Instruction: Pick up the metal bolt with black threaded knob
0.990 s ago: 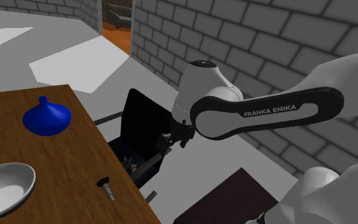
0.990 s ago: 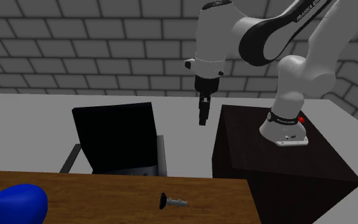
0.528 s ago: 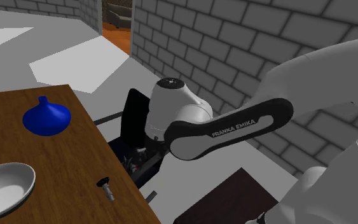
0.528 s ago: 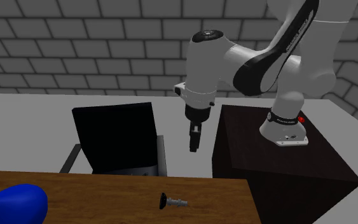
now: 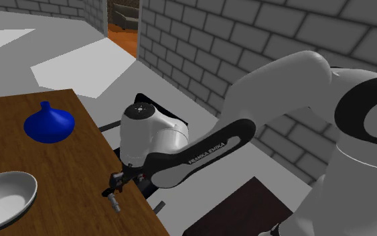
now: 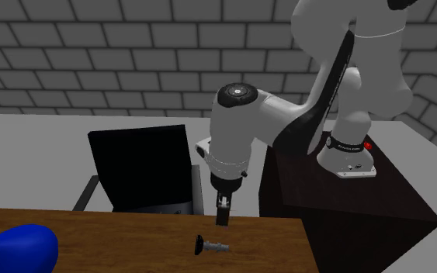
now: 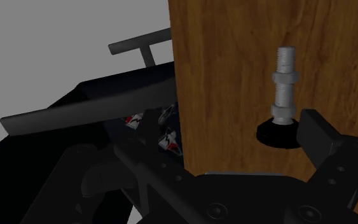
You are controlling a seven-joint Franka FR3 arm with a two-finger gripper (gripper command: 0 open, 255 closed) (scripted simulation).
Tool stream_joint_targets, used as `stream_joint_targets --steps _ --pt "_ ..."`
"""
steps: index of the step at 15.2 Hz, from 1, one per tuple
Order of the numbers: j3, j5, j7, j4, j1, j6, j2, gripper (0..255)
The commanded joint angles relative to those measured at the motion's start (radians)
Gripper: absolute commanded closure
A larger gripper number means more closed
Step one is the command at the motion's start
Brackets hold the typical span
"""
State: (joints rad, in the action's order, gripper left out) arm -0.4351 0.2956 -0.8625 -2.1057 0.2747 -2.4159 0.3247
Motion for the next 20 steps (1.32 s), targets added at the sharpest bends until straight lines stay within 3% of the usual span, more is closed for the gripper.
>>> stream_joint_targets --steps 1,6,15,16,20 --pt "0.018 0.055 -0.049 0.067 0.042 -0.002 0.079 0" --pt "0.062 0.140 -0.120 0.238 0.138 0.013 0.250 0" --pt "0.096 0.180 -0.150 0.249 0.162 -0.049 0.326 0" --pt "0.095 0.180 -0.151 0.250 0.163 -0.048 0.326 255" --pt "0.095 0.180 -0.151 0.251 0.163 -0.047 0.326 255"
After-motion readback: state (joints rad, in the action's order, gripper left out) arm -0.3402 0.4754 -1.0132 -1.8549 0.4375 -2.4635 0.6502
